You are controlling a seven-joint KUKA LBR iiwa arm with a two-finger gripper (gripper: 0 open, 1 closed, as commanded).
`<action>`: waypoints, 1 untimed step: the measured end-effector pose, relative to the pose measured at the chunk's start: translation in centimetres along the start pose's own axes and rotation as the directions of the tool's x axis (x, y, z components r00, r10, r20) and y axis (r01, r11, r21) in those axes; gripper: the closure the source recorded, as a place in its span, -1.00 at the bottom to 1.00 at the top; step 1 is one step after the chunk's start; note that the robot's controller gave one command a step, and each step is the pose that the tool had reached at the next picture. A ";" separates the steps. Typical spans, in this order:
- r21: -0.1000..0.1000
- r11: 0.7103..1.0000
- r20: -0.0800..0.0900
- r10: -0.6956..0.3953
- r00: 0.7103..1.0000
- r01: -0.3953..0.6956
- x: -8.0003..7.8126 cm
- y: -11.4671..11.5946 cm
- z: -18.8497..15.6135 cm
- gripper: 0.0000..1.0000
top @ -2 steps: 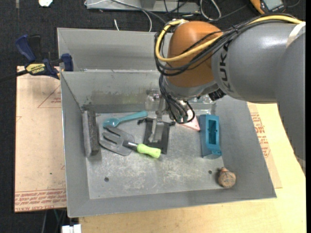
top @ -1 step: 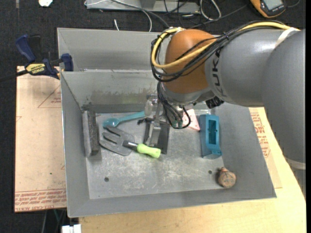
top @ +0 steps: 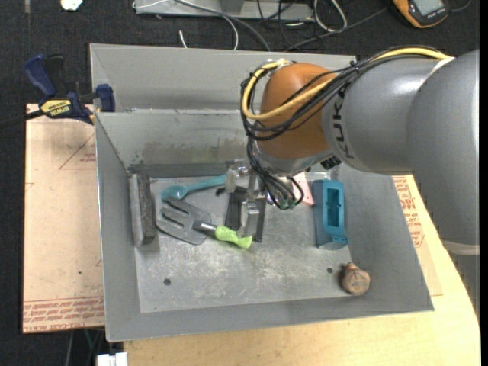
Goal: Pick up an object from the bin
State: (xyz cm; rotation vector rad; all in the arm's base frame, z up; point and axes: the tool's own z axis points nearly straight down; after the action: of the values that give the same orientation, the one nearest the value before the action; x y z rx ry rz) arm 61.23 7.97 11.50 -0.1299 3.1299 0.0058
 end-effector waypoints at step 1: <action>-0.001 0.997 -0.004 -0.076 0.997 0.076 3.0 -0.8 -0.5 -1.00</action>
Offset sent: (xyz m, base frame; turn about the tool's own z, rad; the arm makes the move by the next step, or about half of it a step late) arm -0.0306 -0.0295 0.0161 0.0774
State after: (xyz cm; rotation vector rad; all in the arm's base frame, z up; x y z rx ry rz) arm 58.34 6.92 11.92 -0.2500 3.1267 0.0069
